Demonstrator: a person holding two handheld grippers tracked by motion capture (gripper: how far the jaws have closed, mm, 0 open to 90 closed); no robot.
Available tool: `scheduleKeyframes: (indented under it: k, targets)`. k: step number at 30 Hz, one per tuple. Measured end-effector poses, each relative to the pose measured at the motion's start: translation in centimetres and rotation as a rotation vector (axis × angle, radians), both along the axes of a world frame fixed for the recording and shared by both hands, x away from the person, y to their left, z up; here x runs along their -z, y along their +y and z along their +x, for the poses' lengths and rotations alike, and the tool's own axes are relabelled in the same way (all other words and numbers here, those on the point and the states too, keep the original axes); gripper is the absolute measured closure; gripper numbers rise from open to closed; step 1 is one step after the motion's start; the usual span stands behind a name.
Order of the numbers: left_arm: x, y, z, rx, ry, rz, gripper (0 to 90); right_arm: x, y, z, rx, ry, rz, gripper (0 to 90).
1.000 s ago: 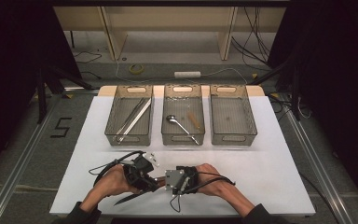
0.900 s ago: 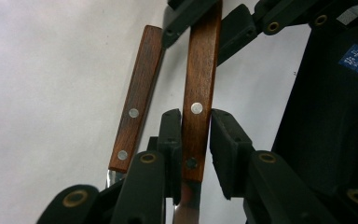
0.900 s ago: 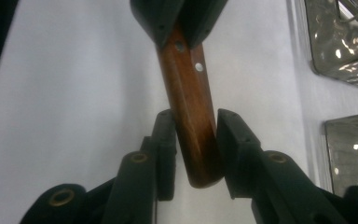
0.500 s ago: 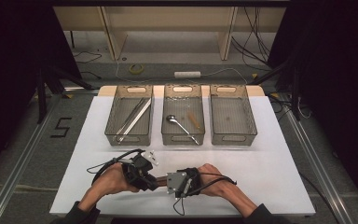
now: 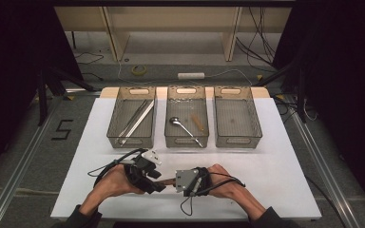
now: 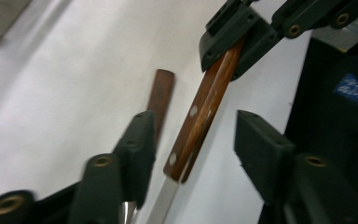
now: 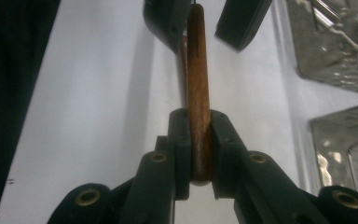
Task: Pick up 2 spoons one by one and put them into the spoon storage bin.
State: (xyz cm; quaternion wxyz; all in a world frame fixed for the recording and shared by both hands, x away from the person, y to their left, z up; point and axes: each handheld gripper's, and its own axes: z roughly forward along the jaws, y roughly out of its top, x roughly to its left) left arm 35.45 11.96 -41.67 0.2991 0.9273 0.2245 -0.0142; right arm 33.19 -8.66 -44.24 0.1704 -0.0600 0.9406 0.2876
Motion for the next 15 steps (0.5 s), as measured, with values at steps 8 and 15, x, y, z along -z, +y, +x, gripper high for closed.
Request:
scheduleKeyframes:
  k: [8,15]
  targets:
    - [-2.1,1.4,-0.1,-0.064,-0.054,-0.089,35.1,-0.5,-1.3,0.9,0.053,0.003,0.037,81.4]
    - [-2.1,1.7,-0.2,-0.129,-0.097,-0.120,27.7,-1.0,-2.7,2.0,0.143,0.004,0.054,81.3]
